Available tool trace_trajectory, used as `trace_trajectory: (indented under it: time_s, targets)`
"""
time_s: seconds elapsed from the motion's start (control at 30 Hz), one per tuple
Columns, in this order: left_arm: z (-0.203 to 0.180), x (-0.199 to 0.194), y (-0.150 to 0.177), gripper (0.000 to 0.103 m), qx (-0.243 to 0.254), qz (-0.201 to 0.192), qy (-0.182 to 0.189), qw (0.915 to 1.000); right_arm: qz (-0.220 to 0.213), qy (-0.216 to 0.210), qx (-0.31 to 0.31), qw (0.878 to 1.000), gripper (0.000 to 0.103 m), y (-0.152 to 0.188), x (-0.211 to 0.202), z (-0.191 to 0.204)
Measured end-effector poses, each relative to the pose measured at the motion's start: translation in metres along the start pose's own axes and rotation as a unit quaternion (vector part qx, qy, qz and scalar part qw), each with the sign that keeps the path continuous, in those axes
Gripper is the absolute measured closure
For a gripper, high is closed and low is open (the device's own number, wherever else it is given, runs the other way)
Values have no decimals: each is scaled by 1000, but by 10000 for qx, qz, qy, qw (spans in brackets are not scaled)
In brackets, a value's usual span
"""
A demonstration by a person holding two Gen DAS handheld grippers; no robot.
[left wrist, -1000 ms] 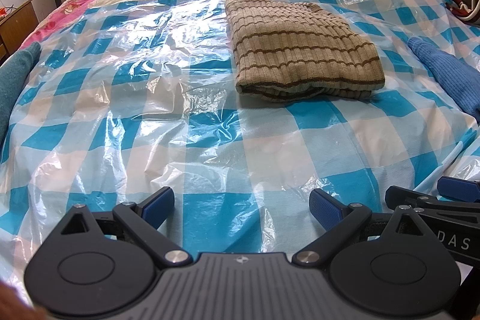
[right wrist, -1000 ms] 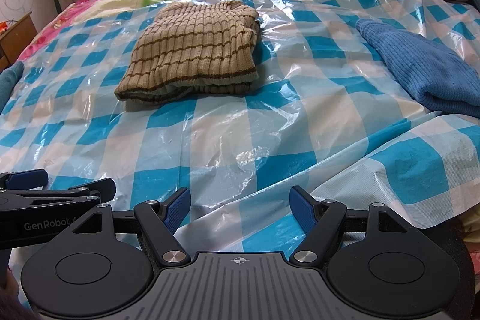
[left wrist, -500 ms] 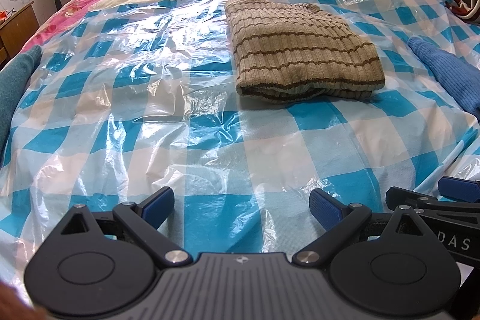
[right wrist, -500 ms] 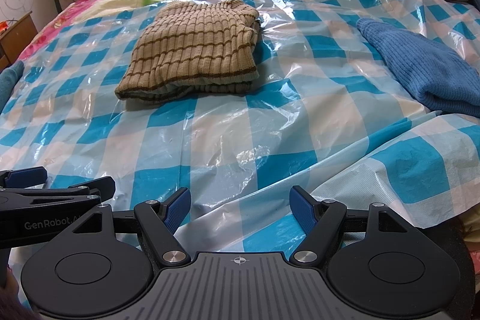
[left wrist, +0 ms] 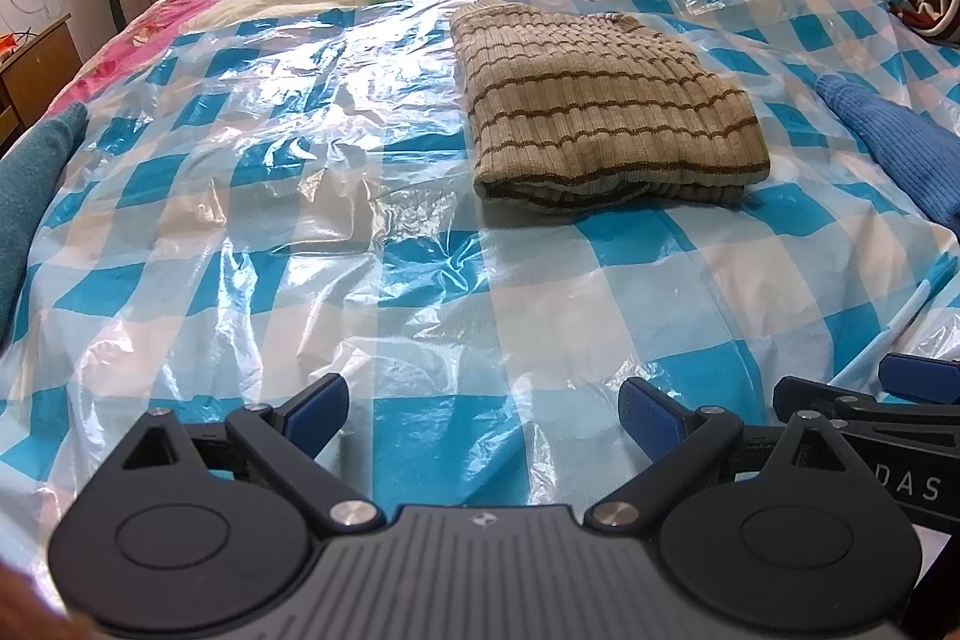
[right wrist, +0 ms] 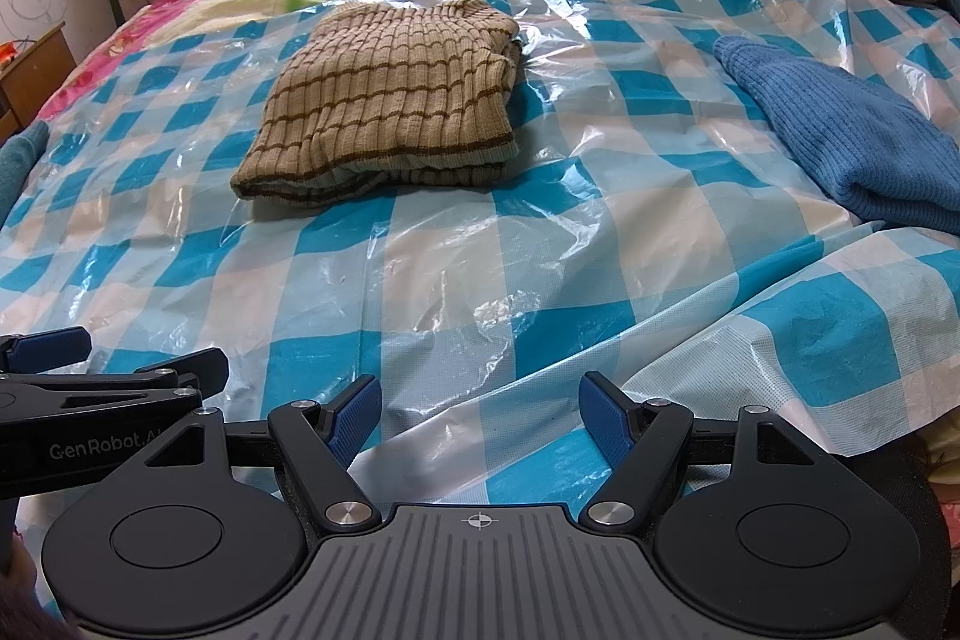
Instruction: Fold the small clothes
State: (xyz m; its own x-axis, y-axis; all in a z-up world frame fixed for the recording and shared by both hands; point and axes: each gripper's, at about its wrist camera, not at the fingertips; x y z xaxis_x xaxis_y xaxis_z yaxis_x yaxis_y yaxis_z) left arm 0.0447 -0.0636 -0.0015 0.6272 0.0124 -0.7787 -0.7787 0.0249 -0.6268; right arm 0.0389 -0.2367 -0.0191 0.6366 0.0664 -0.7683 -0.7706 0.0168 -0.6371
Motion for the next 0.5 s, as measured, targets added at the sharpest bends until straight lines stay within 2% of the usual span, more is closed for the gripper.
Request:
trace_trajectory:
  time_s: [0.5]
  targets:
    - [2, -1, -1, 2, -69, -25, 2, 10000, 4, 4, 2, 10000, 28, -1, 0, 0]
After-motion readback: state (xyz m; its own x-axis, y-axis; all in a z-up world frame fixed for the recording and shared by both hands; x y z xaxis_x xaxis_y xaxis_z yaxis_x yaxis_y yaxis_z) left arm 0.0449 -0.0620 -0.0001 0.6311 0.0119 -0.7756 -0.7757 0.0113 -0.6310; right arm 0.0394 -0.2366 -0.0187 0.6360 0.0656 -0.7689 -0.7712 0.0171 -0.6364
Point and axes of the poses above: each gripper's, at about its wrist camera, not at the fingertips, and x roughly the way its jaws point, z to its left, y to its underside, and after that the axes turned 1 degree about -z, right-handed
